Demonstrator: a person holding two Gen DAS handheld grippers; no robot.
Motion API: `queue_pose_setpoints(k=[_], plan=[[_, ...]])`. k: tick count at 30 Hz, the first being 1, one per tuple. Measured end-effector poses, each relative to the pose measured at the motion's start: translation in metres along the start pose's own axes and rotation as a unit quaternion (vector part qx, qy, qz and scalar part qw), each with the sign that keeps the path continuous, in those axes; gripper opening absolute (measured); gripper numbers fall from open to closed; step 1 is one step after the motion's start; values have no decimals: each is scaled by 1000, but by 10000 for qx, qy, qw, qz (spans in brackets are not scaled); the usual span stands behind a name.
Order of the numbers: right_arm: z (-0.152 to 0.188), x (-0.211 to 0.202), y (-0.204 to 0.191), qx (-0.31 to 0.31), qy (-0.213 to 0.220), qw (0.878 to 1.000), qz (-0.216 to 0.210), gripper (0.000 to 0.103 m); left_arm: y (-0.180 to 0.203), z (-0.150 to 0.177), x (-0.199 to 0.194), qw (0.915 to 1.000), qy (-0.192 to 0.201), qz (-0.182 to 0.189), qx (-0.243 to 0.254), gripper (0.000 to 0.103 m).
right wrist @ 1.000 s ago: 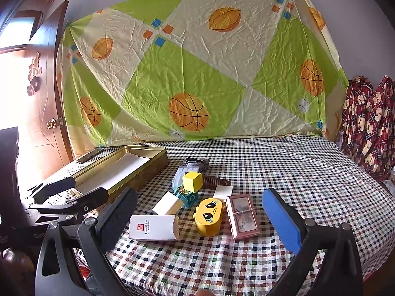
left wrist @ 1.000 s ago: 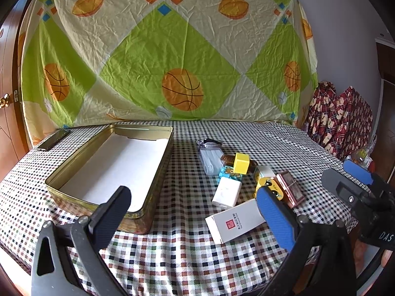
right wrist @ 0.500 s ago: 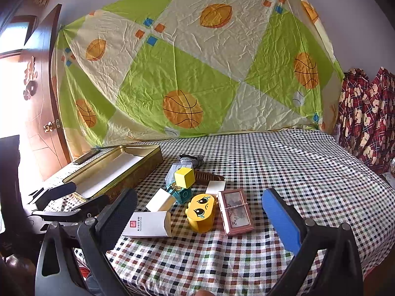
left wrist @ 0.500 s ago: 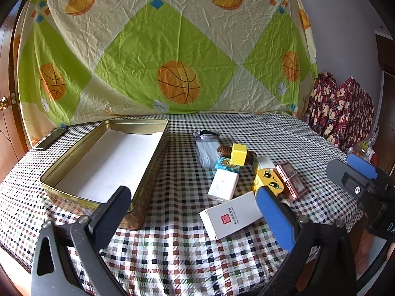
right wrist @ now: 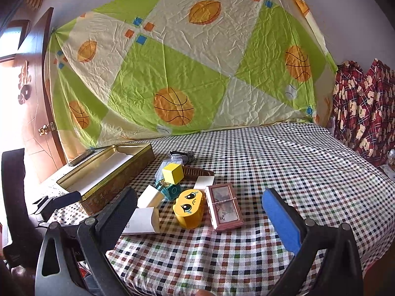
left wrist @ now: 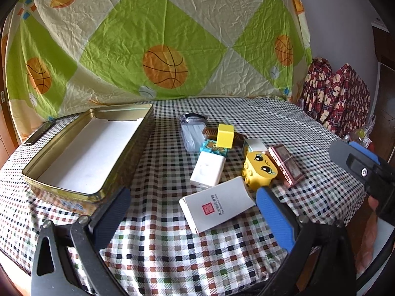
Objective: Organize rigid objects
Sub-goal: 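Grasp the white red-seal box with the left tool while the right tool grasps the brown picture frame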
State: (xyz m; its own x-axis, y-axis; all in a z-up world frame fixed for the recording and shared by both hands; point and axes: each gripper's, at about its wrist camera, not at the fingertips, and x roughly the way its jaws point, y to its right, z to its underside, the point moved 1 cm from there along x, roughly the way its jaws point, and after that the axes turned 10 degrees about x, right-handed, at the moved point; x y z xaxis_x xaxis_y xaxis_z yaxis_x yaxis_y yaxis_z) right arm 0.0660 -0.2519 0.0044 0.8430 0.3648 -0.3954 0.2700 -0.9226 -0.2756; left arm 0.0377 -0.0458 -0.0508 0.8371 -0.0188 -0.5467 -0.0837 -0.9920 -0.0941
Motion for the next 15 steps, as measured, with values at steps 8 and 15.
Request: queue_pose_setpoints(k=[8, 15], plan=[[3, 10, 21, 232, -80, 9996, 167, 102, 22, 3, 25, 9993, -288, 188, 165, 103], [8, 20, 30, 303, -174, 9991, 253, 102, 33, 5, 48, 9978, -570, 203, 288, 103]])
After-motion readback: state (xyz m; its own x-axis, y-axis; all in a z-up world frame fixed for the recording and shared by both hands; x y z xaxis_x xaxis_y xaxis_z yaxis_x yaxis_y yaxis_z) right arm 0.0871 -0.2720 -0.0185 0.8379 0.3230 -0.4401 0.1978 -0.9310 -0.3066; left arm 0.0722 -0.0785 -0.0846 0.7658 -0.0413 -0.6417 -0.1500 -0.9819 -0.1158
